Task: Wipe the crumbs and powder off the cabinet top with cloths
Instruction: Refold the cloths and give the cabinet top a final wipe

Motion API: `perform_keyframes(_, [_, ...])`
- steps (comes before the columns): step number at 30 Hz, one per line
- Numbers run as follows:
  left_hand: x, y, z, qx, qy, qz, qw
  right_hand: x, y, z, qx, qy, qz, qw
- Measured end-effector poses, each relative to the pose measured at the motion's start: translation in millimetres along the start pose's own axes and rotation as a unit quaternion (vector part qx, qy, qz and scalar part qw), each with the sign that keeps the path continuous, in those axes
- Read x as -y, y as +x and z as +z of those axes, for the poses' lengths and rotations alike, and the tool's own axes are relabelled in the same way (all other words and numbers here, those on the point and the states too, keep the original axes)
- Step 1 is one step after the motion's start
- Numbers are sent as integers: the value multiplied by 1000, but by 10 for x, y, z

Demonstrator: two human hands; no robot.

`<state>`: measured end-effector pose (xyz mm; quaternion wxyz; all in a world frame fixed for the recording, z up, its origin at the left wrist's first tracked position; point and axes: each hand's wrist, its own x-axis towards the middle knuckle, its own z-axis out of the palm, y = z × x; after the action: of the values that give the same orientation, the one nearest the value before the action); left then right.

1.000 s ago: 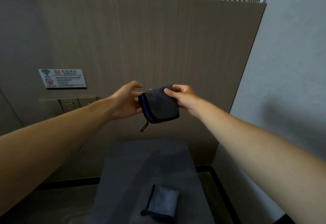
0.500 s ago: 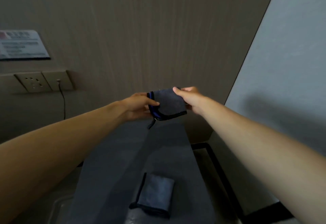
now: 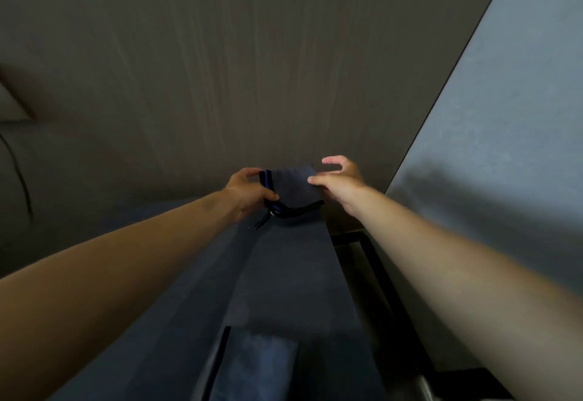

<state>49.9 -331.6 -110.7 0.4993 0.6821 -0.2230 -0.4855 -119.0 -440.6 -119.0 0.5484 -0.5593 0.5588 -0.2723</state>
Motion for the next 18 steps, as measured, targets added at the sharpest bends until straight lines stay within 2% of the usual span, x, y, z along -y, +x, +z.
perform_keyframes(9, [403, 441, 144, 4, 129, 14, 992, -398, 232, 15, 3, -92, 5, 996])
perform_keyframes(11, [430, 474, 120, -12, 262, 58, 963, -434, 229, 23, 1, -109, 0, 994])
perform_keyframes(13, [439, 451, 104, -47, 391, 107, 913, -416, 203, 15, 7, -118, -9, 993])
perform_keyframes(16, [430, 299, 49, -77, 444, 169, 876, -347, 100, -3, 15, -191, -46, 980])
perform_keyframes(18, [452, 137, -8, -37, 492, 235, 837, -288, 17, -19, 6, -272, -80, 959])
